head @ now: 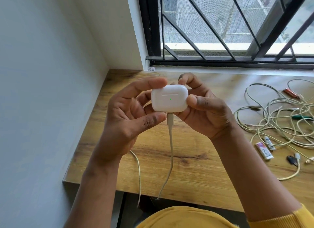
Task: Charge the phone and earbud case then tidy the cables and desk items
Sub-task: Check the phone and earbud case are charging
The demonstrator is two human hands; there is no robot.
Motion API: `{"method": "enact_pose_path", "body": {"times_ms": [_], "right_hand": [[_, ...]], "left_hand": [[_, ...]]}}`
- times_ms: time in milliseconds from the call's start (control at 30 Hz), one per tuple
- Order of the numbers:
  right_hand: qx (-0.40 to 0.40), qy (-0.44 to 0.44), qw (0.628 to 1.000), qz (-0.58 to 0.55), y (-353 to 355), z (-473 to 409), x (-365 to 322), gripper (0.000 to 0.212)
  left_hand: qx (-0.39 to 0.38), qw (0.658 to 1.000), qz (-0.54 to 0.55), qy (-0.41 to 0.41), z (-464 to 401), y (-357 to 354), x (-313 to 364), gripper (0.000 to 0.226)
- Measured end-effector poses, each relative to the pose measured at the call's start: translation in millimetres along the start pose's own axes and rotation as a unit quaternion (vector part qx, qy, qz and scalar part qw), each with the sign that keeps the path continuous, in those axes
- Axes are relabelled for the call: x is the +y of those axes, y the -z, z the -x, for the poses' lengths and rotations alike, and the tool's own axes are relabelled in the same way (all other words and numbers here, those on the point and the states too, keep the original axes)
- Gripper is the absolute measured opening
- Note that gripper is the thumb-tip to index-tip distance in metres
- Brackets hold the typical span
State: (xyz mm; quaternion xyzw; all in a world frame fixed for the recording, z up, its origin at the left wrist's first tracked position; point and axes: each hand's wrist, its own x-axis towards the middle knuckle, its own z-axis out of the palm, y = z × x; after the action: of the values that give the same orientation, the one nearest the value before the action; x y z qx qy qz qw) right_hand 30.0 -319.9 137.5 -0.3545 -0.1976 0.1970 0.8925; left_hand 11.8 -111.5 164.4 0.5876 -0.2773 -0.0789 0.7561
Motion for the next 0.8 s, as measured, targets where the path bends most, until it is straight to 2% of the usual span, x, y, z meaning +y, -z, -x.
{"method": "enact_pose_path", "body": {"times_ms": [800], "right_hand": [[-0.006,0.008,1.000,-0.009,3.5,-4.7,-1.0,0.038]], "left_hand": [[-0.002,1.000,0.008,0.003,-5.2,4.7,-3.0,0.052]]}}
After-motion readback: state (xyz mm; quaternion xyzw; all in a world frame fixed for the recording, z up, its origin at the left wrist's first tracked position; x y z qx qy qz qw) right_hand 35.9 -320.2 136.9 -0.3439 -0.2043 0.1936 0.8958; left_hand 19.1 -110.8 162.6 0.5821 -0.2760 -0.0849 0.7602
